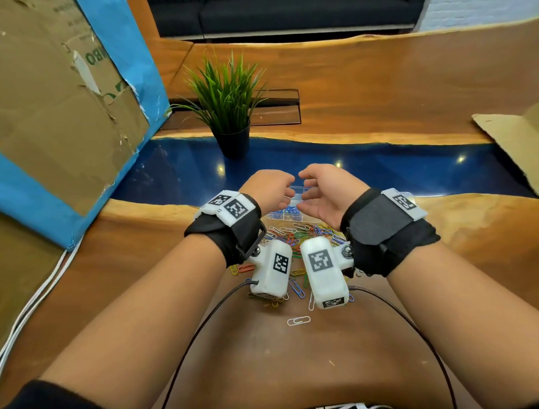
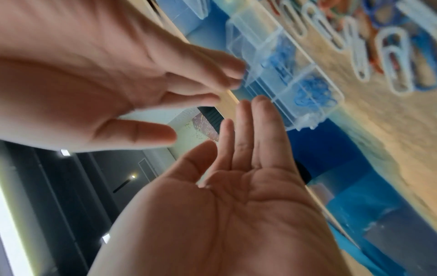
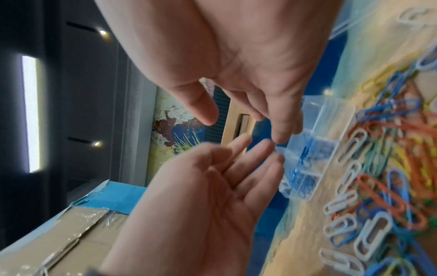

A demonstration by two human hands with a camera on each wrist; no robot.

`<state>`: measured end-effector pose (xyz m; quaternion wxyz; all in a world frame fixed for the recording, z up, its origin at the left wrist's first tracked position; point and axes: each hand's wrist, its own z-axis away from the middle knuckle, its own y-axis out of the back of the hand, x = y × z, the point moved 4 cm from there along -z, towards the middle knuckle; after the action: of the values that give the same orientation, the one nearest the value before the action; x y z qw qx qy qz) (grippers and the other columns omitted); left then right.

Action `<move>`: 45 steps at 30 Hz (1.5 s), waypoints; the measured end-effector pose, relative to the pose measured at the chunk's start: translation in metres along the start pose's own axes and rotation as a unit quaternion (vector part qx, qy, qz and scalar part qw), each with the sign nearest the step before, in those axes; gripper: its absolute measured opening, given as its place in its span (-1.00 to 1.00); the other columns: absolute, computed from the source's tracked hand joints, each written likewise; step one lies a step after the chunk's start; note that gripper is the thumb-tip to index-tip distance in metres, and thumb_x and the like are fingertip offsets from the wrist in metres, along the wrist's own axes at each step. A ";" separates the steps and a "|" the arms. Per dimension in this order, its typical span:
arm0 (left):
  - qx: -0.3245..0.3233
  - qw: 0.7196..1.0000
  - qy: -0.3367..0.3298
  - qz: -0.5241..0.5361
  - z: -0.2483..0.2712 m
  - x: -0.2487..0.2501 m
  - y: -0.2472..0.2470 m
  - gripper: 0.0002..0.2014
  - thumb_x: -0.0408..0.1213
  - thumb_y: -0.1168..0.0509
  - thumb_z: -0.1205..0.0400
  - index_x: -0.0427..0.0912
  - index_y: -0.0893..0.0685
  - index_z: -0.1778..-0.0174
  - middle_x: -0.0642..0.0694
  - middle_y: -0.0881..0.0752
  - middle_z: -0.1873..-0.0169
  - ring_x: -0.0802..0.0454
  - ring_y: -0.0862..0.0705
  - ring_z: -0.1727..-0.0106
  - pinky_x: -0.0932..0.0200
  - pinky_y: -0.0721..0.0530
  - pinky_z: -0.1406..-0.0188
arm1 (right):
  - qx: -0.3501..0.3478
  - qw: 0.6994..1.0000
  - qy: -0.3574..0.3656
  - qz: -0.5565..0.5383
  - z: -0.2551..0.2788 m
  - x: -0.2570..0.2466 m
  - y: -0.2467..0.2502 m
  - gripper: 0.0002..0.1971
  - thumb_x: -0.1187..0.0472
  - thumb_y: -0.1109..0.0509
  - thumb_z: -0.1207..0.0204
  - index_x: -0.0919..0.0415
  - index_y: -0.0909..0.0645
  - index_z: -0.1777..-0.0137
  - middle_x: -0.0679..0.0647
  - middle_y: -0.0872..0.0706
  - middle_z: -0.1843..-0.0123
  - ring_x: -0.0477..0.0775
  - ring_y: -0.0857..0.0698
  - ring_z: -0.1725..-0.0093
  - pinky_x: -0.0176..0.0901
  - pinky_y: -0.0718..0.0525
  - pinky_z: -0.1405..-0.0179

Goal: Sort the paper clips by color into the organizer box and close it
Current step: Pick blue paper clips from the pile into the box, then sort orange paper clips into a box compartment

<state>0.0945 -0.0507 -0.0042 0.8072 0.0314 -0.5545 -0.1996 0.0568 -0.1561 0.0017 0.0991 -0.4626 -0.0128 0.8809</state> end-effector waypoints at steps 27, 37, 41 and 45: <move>-0.075 0.834 -0.173 -0.518 0.036 -0.028 -0.018 -0.92 -0.24 -0.35 -0.52 -0.07 -0.76 0.19 0.13 -0.59 0.43 0.01 -0.70 0.09 0.20 -0.61 0.15 | 0.071 0.776 0.108 0.618 0.013 0.031 0.039 -0.84 0.24 -0.37 -0.47 0.15 -0.80 0.07 0.11 -0.82 0.00 0.13 -0.74 -0.07 -0.14 -0.68 -0.08; -0.017 0.828 -0.156 -0.538 0.033 -0.026 -0.016 -0.74 -0.03 -0.37 -0.50 -0.16 -0.68 0.09 -0.15 -0.71 0.07 -0.11 -0.66 -0.10 0.15 -0.50 0.17 | -0.013 0.712 0.180 0.678 0.013 0.038 0.003 -0.83 0.13 -0.52 -0.39 -0.01 -0.76 0.01 -0.04 -0.60 0.19 0.00 -0.58 0.08 -0.28 -0.49 0.12; -0.014 0.832 -0.132 -0.539 0.029 -0.030 -0.017 -0.76 -0.08 -0.36 -0.51 -0.18 -0.73 0.07 -0.17 -0.73 -0.01 -0.15 -0.69 -0.06 0.12 -0.57 0.15 | -0.008 0.737 0.170 0.654 0.010 0.038 0.006 -0.94 0.16 -0.55 -0.36 0.03 -0.77 0.18 0.01 -0.72 0.19 -0.01 -0.64 0.13 -0.25 -0.57 0.17; -0.023 0.841 -0.136 -0.523 0.030 -0.029 -0.019 -0.87 -0.19 -0.35 -0.54 -0.15 -0.75 0.15 -0.15 -0.76 0.05 -0.12 -0.71 -0.05 0.15 -0.56 0.17 | -0.004 0.813 0.153 0.562 0.011 0.036 0.023 -0.96 0.18 -0.60 -0.31 0.05 -0.78 0.30 0.02 -0.80 0.24 -0.05 -0.67 0.24 -0.22 -0.65 0.23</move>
<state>0.0531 -0.0527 -0.0238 0.4993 0.2705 -0.5552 -0.6077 0.0243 -0.1714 -0.0241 -0.4144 -0.5180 0.2614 0.7012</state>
